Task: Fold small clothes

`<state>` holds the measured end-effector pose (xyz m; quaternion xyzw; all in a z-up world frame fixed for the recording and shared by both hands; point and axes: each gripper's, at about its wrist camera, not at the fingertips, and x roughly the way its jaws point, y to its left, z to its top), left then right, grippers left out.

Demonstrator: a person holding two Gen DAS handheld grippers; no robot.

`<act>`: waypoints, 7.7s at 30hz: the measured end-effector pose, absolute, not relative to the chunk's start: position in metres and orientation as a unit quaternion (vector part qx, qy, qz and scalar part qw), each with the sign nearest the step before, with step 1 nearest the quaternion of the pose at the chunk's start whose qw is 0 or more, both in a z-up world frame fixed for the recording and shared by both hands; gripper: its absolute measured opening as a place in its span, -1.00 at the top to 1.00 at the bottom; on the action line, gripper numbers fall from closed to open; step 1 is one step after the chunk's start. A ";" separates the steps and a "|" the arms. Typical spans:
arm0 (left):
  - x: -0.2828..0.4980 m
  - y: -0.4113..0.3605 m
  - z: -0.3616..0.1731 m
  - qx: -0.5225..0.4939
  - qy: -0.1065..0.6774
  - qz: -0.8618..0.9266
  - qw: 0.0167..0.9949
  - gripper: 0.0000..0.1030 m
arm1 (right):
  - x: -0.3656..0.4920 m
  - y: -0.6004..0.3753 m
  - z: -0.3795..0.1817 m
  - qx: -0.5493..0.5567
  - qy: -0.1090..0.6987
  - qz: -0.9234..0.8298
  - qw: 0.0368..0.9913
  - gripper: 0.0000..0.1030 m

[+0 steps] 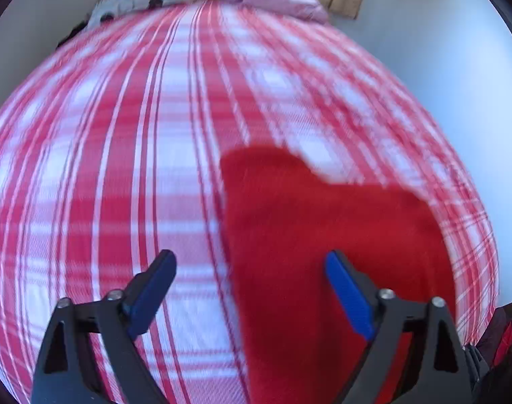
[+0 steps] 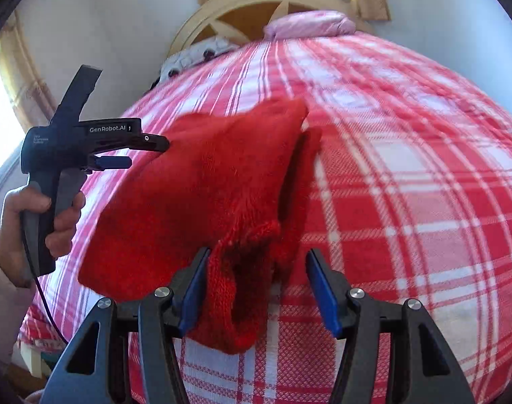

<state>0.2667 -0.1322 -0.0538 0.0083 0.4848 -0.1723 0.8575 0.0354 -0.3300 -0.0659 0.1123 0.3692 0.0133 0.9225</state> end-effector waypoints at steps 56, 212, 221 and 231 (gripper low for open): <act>0.211 -0.136 -0.105 -0.059 0.515 -0.189 0.834 -1.00 | 0.087 -0.350 -0.096 0.239 0.357 0.029 0.902 -0.30; 0.276 0.076 -0.071 0.001 0.367 -0.031 0.930 0.20 | 0.236 -0.068 -0.062 0.125 0.331 0.107 0.929 0.48; 0.292 0.090 -0.093 -0.033 0.398 -0.029 0.917 -0.02 | 0.264 -0.083 -0.101 0.175 0.384 0.109 0.900 0.48; 0.280 0.147 -0.109 -0.179 0.451 -0.037 0.873 -0.84 | 0.265 -0.100 -0.113 0.232 0.413 0.149 0.868 0.19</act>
